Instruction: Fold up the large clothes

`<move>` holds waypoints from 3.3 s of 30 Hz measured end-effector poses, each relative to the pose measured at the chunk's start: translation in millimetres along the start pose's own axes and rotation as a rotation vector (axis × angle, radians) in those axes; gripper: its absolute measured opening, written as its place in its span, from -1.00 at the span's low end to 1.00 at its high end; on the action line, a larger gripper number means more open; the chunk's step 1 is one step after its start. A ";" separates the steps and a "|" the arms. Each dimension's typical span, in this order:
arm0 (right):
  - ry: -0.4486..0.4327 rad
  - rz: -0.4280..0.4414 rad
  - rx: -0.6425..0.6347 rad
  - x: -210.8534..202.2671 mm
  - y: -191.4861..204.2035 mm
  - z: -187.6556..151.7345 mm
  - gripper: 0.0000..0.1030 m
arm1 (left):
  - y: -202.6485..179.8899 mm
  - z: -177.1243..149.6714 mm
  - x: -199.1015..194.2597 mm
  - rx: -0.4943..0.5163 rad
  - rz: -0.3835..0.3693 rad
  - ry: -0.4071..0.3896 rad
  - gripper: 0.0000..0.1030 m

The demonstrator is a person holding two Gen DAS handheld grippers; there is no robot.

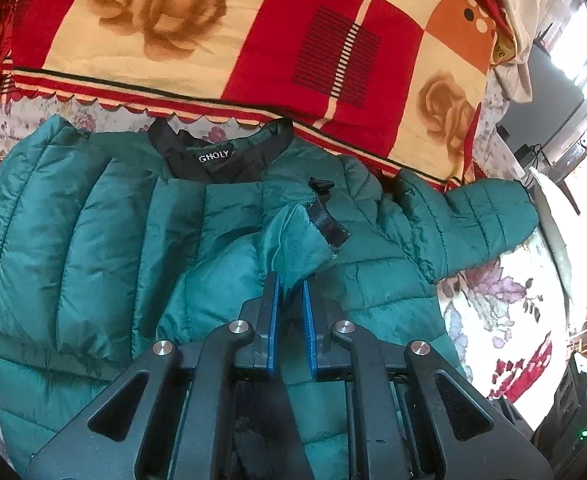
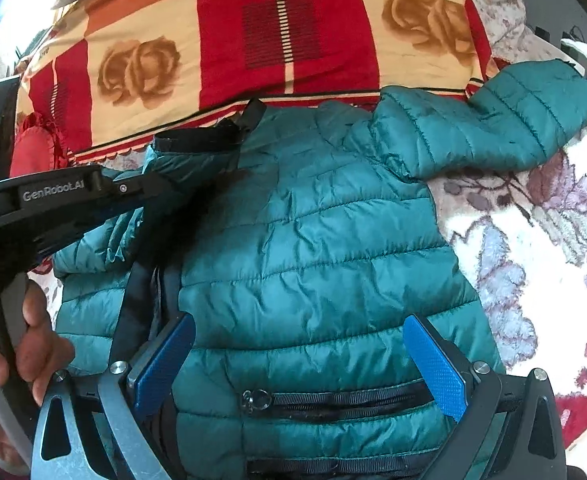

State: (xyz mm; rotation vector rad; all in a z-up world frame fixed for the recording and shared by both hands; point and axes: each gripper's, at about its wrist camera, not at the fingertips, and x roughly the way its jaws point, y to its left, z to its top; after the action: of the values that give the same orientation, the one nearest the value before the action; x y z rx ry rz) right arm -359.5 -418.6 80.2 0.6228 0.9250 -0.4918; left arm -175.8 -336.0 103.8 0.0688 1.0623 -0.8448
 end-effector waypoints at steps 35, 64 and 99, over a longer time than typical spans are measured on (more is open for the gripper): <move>0.082 0.203 0.094 100.1 41.5 69.7 -0.10 | 198.4 -16.5 -83.4 -0.249 0.338 -0.124 0.14; -0.092 -0.097 0.027 68.9 -10.8 97.1 0.11 | 188.8 -11.5 -32.4 -0.207 0.424 -0.077 0.14; -0.017 -0.092 -0.149 124.4 51.3 113.7 0.26 | 198.0 -5.1 5.2 -0.250 0.444 -0.074 0.57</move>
State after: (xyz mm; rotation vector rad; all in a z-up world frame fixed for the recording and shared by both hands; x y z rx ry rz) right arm -197.2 -474.4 40.4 0.4424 0.9673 -0.5042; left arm -51.9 -199.6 30.9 0.0595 1.0242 -0.3091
